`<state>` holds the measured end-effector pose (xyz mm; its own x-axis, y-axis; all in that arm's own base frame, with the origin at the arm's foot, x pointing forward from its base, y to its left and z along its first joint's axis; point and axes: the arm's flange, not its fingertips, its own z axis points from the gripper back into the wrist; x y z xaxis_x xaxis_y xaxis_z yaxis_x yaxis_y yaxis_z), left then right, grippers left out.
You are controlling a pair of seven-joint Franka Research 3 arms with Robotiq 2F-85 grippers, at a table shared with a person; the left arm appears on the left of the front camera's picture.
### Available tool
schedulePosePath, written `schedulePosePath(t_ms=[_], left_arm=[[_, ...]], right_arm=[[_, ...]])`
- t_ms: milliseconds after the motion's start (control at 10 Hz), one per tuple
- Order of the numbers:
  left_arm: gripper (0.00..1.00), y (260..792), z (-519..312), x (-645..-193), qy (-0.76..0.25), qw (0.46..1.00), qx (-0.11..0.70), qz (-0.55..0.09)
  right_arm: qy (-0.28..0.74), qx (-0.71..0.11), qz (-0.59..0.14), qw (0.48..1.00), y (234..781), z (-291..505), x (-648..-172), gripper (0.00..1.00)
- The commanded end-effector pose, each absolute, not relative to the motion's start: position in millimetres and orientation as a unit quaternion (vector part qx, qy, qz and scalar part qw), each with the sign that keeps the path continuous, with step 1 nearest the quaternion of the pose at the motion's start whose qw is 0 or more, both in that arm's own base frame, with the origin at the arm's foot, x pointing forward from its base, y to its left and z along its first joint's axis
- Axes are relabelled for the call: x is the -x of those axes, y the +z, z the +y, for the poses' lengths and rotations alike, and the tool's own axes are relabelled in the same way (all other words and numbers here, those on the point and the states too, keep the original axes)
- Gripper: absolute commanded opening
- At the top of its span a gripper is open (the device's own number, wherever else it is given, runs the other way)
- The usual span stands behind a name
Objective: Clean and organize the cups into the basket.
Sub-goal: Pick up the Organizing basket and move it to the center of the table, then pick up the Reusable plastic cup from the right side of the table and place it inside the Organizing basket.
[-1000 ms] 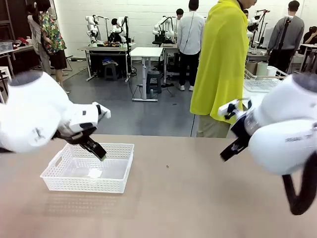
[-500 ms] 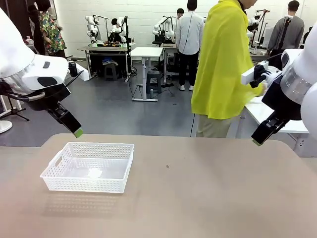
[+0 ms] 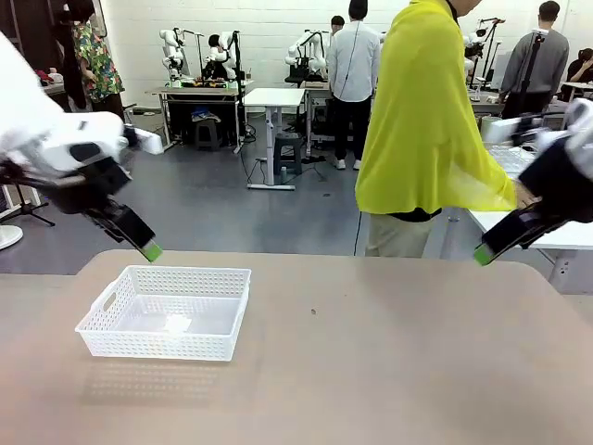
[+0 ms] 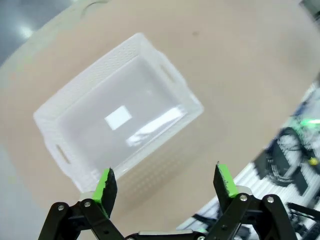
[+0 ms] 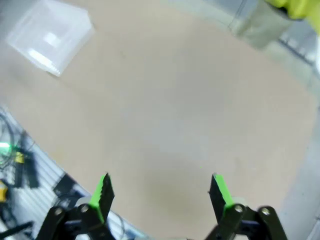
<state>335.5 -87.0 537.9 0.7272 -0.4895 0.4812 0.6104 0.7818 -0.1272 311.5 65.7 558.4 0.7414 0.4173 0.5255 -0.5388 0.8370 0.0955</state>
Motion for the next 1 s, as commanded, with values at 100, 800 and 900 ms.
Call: schedulePosePath(t_ms=[100,800,900], left_arm=[[1.0,533,25,-334,-0.165,0.849,0.476,-0.158],[1.0,454,208,-318,0.026,0.803,0.569,-0.175],[1.0,444,224,-312,0.038,0.804,0.567,-0.177]], right_arm=[[0.01,-0.631,-0.196,0.751,538,-65,-311,1.0],[-0.176,-0.68,-0.148,0.696,504,-244,-282,1.0],[-0.207,-0.664,-0.137,0.706,496,-262,-275,1.0]])
